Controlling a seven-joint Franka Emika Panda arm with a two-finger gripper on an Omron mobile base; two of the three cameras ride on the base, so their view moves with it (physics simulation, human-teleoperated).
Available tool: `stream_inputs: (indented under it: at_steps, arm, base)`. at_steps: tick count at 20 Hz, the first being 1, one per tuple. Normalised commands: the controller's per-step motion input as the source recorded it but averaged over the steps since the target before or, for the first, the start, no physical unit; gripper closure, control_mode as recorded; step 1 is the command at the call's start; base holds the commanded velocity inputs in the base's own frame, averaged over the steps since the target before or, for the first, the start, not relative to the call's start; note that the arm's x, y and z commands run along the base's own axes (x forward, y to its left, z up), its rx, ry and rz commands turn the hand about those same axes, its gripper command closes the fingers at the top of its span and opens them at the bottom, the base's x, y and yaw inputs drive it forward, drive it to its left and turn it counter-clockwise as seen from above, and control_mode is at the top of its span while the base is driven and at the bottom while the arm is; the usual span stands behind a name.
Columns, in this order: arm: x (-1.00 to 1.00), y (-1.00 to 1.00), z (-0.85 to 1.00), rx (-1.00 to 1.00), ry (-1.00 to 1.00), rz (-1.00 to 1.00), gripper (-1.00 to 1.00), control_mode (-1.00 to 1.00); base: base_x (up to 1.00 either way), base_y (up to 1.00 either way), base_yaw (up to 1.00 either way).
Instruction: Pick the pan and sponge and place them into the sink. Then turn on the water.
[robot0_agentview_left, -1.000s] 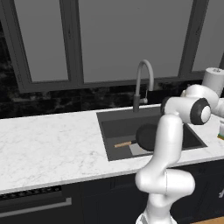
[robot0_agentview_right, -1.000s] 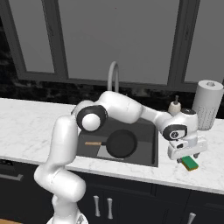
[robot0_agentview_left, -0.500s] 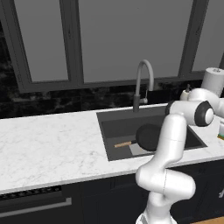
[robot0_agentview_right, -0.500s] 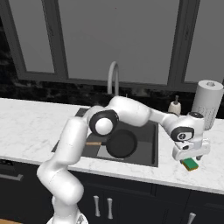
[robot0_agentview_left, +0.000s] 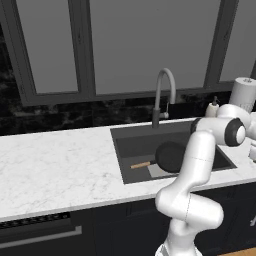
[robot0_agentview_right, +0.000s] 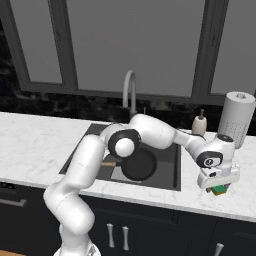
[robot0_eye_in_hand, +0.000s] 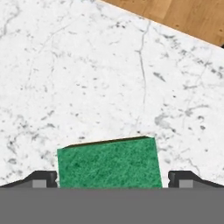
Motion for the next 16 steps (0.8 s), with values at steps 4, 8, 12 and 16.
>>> stream_inputs:
  at_steps: [4, 8, 12, 16]
  arm:
    - [-0.01, 0.00, -0.61, 0.00, -0.02, 0.00, -1.00, -1.00]
    - [-0.23, 0.05, -0.65, -0.04, -0.01, 0.00, 1.00, -1.00]
    - [-0.25, 0.24, -0.61, -0.02, -0.05, 0.00, 1.00, -1.00]
    - [-0.25, 0.43, -0.38, 0.00, -0.12, -0.01, 1.00, -1.00]
  base:
    - [0.00, 0.00, 0.00]
    - [0.00, 0.00, 0.00]
    - [0.00, 0.00, 0.00]
    - [0.00, 0.00, 0.00]
